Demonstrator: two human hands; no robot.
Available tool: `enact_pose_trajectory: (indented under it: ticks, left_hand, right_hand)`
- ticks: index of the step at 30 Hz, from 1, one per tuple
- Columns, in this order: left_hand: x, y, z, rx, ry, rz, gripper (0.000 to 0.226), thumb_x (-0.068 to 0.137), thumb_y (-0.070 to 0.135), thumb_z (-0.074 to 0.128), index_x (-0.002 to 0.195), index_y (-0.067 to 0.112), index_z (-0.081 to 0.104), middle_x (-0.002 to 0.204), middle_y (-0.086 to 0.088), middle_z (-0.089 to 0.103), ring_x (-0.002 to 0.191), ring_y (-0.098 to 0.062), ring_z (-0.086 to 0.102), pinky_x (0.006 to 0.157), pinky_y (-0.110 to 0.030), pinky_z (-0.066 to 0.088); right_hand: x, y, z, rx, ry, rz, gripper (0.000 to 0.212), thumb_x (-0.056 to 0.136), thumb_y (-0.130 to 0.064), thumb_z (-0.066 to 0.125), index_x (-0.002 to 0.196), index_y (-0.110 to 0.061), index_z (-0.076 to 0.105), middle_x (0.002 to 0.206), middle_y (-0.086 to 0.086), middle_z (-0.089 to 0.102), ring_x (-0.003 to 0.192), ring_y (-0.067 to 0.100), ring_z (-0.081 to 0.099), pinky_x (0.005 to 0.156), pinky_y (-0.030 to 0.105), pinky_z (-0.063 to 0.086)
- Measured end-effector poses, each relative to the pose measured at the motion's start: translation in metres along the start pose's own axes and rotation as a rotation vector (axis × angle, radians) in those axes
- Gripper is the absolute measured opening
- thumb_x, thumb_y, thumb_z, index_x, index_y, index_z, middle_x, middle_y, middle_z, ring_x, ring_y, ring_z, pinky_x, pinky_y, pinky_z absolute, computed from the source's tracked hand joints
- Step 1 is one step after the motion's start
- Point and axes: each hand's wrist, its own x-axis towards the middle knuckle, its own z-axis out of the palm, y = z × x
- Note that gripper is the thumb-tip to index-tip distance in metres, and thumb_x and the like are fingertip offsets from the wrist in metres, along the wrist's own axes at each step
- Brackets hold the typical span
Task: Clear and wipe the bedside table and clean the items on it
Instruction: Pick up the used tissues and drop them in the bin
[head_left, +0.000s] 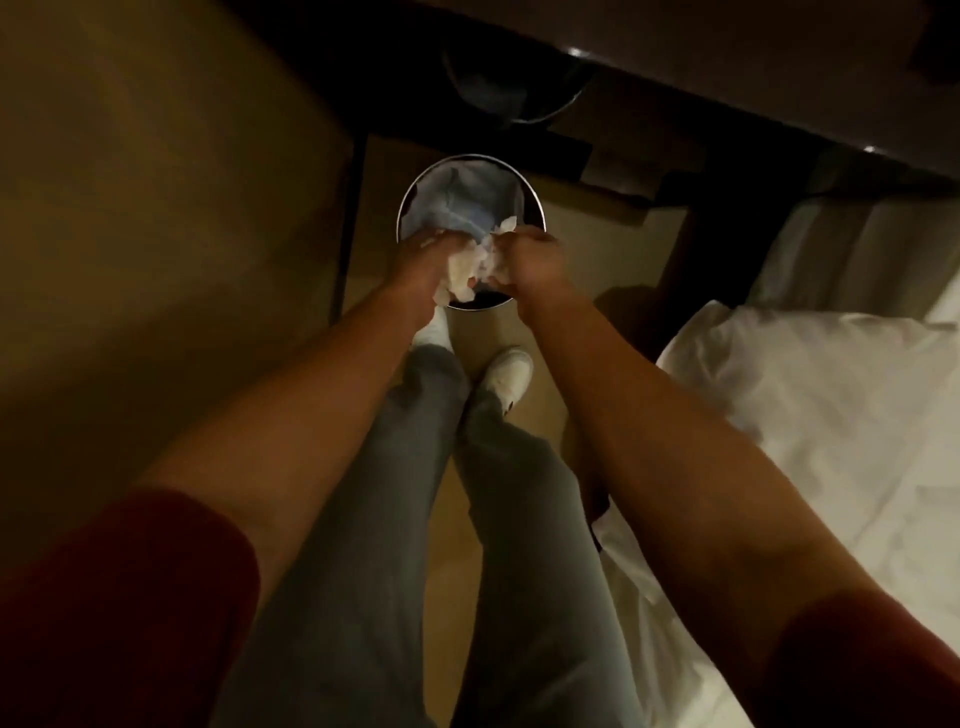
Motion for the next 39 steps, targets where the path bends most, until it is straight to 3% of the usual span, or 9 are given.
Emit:
enact_pose_trajectory:
  ticks: [5, 9, 14, 18, 23, 27, 31, 35, 39]
  left_hand:
    - [0.083, -0.034, 0.005, -0.005, 0.117, -0.019, 0.035, 0.088, 0.032, 0.074, 0.118, 0.013, 0.068, 0.115, -0.010, 0.072, 0.102, -0.029, 0.071, 0.071, -0.033, 0.060]
    - [0.124, -0.040, 0.009, -0.095, 0.108, -0.077, 0.043, 0.088, 0.037, 0.072, 0.124, 0.013, 0.067, 0.120, -0.013, 0.071, 0.108, -0.032, 0.070, 0.084, -0.041, 0.062]
    - [0.137, -0.040, 0.022, -0.026, 0.154, -0.144, 0.023, 0.093, 0.041, 0.068, 0.098, 0.021, 0.056, 0.094, -0.003, 0.056, 0.088, -0.028, 0.059, 0.065, -0.040, 0.063]
    - [0.137, -0.044, 0.027, 0.005, 0.169, -0.076, 0.035, 0.099, 0.040, 0.062, 0.129, 0.022, 0.059, 0.125, -0.012, 0.057, 0.107, -0.036, 0.057, 0.090, -0.054, 0.059]
    - [0.121, -0.035, 0.027, 0.121, 0.195, 0.021, 0.015, 0.103, 0.029, 0.053, 0.090, 0.029, 0.060, 0.131, -0.015, 0.065, 0.119, -0.035, 0.062, 0.102, -0.049, 0.053]
    - [0.102, -0.024, 0.026, 0.180, 0.153, 0.057, 0.013, 0.105, 0.024, 0.048, 0.101, 0.026, 0.060, 0.130, -0.018, 0.065, 0.117, -0.038, 0.064, 0.098, -0.054, 0.055]
    - [0.070, -0.014, 0.028, 0.188, 0.151, 0.073, 0.026, 0.105, 0.022, 0.047, 0.126, 0.017, 0.062, 0.136, -0.014, 0.063, 0.122, -0.036, 0.062, 0.103, -0.051, 0.052]
    - [0.031, -0.003, 0.026, 0.224, 0.152, 0.124, 0.028, 0.103, 0.020, 0.050, 0.126, 0.017, 0.065, 0.135, -0.013, 0.063, 0.121, -0.037, 0.061, 0.102, -0.052, 0.053]
    - [-0.010, 0.008, 0.024, 0.278, 0.149, 0.194, 0.027, 0.102, 0.019, 0.050, 0.123, 0.019, 0.067, 0.135, -0.014, 0.063, 0.121, -0.038, 0.061, 0.101, -0.053, 0.053]
  right_hand:
    - [0.075, 0.037, 0.016, 0.055, 0.062, 0.086, 0.008, 0.100, -0.006, 0.060, 0.103, -0.010, 0.066, 0.093, 0.007, 0.066, 0.087, 0.028, 0.066, 0.093, 0.052, 0.060]
    - [0.107, 0.049, 0.029, 0.050, 0.008, 0.079, 0.034, 0.099, -0.014, 0.063, 0.133, -0.011, 0.059, 0.107, 0.011, 0.067, 0.091, 0.028, 0.067, 0.071, 0.044, 0.065]
    - [0.132, 0.058, 0.033, 0.015, 0.011, 0.118, 0.051, 0.093, -0.026, 0.069, 0.141, -0.018, 0.054, 0.129, 0.014, 0.063, 0.113, 0.036, 0.064, 0.096, 0.055, 0.058]
    - [0.133, 0.051, 0.030, 0.046, 0.012, 0.159, 0.054, 0.091, -0.030, 0.071, 0.142, -0.023, 0.054, 0.123, 0.012, 0.062, 0.105, 0.036, 0.065, 0.090, 0.055, 0.061]
    - [0.122, 0.039, 0.023, 0.109, -0.005, 0.128, 0.057, 0.092, -0.028, 0.070, 0.147, -0.024, 0.052, 0.138, 0.017, 0.061, 0.117, 0.039, 0.064, 0.098, 0.057, 0.057]
    - [0.100, 0.025, 0.012, 0.129, -0.023, 0.160, 0.058, 0.096, -0.030, 0.065, 0.151, -0.024, 0.047, 0.136, 0.014, 0.058, 0.110, 0.036, 0.062, 0.081, 0.050, 0.062]
    - [0.071, 0.016, -0.002, 0.093, -0.047, 0.139, 0.040, 0.097, -0.025, 0.064, 0.137, -0.021, 0.056, 0.135, 0.014, 0.060, 0.117, 0.039, 0.063, 0.064, 0.043, 0.063]
    - [0.037, 0.005, -0.012, 0.014, -0.020, -0.003, 0.025, 0.095, -0.016, 0.065, 0.120, -0.017, 0.066, 0.129, 0.016, 0.067, 0.117, 0.038, 0.065, 0.096, 0.057, 0.058]
    - [-0.008, -0.012, -0.021, -0.039, -0.018, -0.088, 0.011, 0.095, -0.016, 0.066, 0.094, -0.027, 0.066, 0.106, 0.008, 0.069, 0.108, 0.038, 0.068, 0.094, 0.058, 0.058]
